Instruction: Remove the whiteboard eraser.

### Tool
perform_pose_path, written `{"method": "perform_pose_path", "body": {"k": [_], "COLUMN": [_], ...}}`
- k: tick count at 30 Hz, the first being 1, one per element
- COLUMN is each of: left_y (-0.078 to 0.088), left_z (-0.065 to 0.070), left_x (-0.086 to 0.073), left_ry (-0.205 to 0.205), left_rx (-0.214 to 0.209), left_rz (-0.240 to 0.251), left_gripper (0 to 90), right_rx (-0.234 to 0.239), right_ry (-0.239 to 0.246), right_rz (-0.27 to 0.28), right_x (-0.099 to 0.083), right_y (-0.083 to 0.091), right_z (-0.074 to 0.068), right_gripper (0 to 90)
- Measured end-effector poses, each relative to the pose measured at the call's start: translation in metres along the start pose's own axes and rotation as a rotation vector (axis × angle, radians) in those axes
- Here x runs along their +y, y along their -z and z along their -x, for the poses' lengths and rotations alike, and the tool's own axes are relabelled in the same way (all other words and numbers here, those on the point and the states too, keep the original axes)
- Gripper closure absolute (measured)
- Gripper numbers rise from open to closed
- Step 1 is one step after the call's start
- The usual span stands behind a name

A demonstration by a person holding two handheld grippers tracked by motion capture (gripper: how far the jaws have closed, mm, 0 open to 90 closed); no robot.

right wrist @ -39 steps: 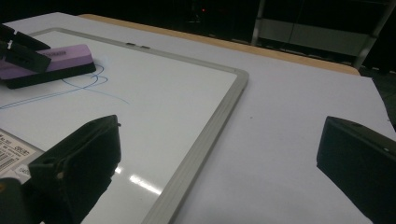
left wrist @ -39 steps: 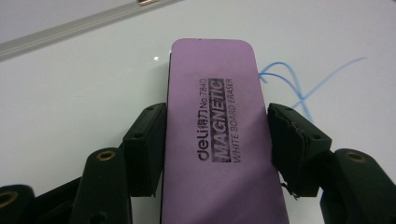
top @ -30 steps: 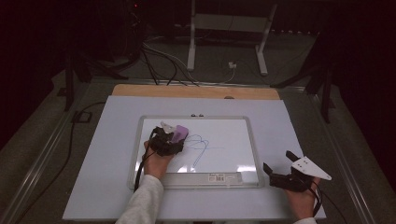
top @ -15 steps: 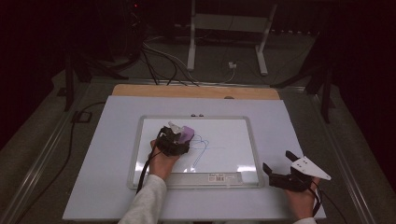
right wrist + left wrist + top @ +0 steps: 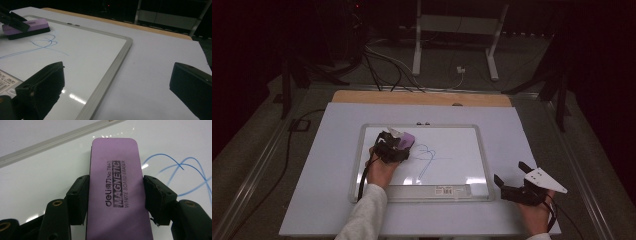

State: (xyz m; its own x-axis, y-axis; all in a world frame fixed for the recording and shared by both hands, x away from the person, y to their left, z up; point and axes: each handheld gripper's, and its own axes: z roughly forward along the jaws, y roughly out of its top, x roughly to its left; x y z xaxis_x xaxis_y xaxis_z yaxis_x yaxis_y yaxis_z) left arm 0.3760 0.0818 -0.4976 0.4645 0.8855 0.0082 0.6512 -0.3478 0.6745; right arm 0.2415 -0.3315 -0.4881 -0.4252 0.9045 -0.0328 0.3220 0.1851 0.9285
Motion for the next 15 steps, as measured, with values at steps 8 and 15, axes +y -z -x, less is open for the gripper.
{"method": "perform_pose_path", "body": {"k": [8,15], "left_y": [0.001,0.0], "left_z": [0.02,0.018], "left_x": [0.001,0.002], "left_ry": [-0.063,-0.056], "left_rx": [-0.018,-0.055], "left_rz": [-0.011,-0.01], "left_gripper": [42.2,42.1], "right_rx": [0.002,0.0], "right_ry": [0.001,0.0], "right_rz": [0.001,0.002], "right_x": [0.0,0.0], "right_y": [0.0,0.0], "right_z": [-0.001,0.0], "right_gripper": [0.0,0.0]}}
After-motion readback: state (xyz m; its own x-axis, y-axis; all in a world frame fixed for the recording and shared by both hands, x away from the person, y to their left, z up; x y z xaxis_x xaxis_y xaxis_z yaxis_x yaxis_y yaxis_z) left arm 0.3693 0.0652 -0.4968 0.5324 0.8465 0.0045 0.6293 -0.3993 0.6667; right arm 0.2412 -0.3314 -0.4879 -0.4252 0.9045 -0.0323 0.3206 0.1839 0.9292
